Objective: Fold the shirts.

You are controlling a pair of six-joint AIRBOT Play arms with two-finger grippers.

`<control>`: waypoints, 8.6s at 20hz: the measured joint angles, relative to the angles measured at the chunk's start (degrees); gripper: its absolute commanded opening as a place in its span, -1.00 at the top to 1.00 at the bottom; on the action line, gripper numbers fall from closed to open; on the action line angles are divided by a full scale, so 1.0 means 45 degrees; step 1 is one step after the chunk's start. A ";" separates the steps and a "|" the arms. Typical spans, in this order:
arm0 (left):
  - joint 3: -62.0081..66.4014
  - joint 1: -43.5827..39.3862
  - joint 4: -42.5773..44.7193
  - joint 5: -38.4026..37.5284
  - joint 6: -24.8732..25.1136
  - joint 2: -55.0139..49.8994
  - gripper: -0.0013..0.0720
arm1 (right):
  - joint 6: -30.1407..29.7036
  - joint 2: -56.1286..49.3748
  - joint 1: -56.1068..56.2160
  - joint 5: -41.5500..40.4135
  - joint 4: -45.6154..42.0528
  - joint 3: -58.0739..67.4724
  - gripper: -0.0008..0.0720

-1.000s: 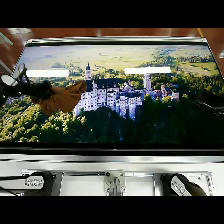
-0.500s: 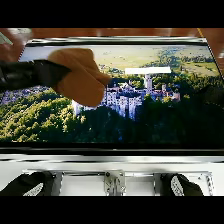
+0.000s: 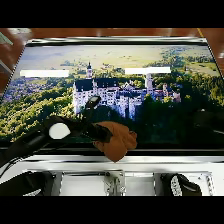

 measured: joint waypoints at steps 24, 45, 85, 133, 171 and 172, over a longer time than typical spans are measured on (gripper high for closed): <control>-0.5931 0.4624 -0.4245 -0.0811 0.1875 0.0000 -0.27 | -0.1520 -0.6091 0.0899 -0.1277 0.2657 -0.4182 -0.82; -0.4556 0.4124 -0.4488 0.0544 0.3303 -0.0719 0.87 | -0.0277 -0.9573 0.7951 -0.4507 0.3045 -0.4498 0.83; 0.6052 0.5600 0.7121 -0.9583 0.0447 0.5804 0.87 | 0.2050 0.0398 0.5547 0.1243 -0.3920 0.5017 0.83; 0.9165 0.8650 0.2414 -0.4881 0.1744 0.2613 0.87 | -0.1608 -0.2380 0.0865 -0.4007 0.2516 0.3643 0.84; 0.1744 1.1254 -0.1889 -0.5270 0.3031 0.1763 0.86 | 0.0991 -0.8228 0.2919 -0.6081 0.2317 0.6494 0.83; 0.1549 1.1113 -0.1967 -0.5183 0.3177 0.1613 0.86 | 0.1205 -0.8874 0.3410 -0.6887 0.2331 0.6494 0.83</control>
